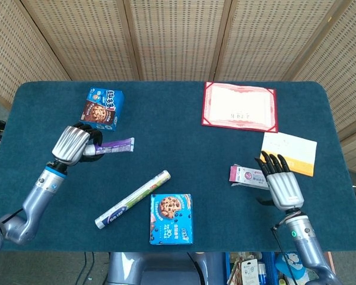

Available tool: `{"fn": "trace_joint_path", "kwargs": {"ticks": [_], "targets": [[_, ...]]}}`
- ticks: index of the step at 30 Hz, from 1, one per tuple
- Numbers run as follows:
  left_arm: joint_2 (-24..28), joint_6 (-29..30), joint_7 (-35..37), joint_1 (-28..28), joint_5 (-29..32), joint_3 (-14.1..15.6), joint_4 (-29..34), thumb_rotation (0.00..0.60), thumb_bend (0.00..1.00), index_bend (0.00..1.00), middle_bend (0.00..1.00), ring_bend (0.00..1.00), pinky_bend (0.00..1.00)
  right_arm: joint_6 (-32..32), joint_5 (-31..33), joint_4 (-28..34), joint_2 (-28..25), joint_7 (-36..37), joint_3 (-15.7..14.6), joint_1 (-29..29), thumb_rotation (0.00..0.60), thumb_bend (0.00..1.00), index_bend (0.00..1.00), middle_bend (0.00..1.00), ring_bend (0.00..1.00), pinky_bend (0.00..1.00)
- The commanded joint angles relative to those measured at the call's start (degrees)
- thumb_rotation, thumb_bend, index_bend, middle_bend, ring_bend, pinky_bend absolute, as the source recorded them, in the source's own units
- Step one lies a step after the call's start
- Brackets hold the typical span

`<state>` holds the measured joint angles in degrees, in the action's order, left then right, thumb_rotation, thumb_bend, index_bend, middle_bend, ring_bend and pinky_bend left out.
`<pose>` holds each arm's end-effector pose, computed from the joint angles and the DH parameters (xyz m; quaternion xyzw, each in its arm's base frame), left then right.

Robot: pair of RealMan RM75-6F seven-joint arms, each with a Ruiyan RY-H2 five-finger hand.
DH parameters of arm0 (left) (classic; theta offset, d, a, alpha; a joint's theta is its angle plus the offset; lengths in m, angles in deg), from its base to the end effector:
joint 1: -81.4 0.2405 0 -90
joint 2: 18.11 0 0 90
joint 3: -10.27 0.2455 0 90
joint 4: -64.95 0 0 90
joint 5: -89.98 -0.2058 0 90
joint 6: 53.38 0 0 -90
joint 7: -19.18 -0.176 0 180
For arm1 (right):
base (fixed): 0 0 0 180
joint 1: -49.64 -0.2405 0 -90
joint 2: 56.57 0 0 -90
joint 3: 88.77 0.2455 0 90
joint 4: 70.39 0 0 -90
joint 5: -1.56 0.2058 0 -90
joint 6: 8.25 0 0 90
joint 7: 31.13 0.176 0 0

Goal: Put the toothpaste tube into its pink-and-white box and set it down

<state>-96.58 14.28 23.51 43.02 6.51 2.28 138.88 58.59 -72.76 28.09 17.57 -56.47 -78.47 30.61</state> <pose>-0.1749 0.3884 0.0810 -0.7070 -0.2828 -0.4656 0.4509 -0.2231 -0.2918 0.0716 0.6841 -0.3628 0.3360 0.5361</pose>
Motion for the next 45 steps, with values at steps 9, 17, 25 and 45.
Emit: {"fn": "trace_joint_path", "kwargs": {"ticks": [9,17,25,45], "targets": [[1.89,0.42,0.91,0.47,-0.23,-0.39,0.77,0.6,0.25,0.91,0.62,0.47,0.43,-9.02,18.08,-0.59,-0.49,-10.09,3.41,-7.74,0.6,0.09,0.09,0.0,0.0,0.0],[1.76,0.04,0.85,0.43,-0.62,-0.13,0.78,0.6,0.25,0.91,0.62,0.47,0.43,-9.47,22.97,-2.19,-0.1,-10.98,2.09,-8.89,0.6,0.09,0.12,0.0,0.0,0.0],[1.58,-0.04,0.13,0.3,-0.68,-0.32,1.09,0.6,0.25,0.91,0.62,0.47,0.43,-9.95,23.43,-5.86,1.77,-8.11,0.57,-9.23,0.6,0.09,0.17,0.0,0.0,0.0],[0.45,-1.0,-0.76,0.37,-0.42,0.05,0.16,0.6,0.25,0.91,0.62,0.47,0.43,-13.18,22.59,-18.66,6.91,0.91,-1.46,-9.56,0.6,0.09,0.22,0.02,0.0,0.0]]}}
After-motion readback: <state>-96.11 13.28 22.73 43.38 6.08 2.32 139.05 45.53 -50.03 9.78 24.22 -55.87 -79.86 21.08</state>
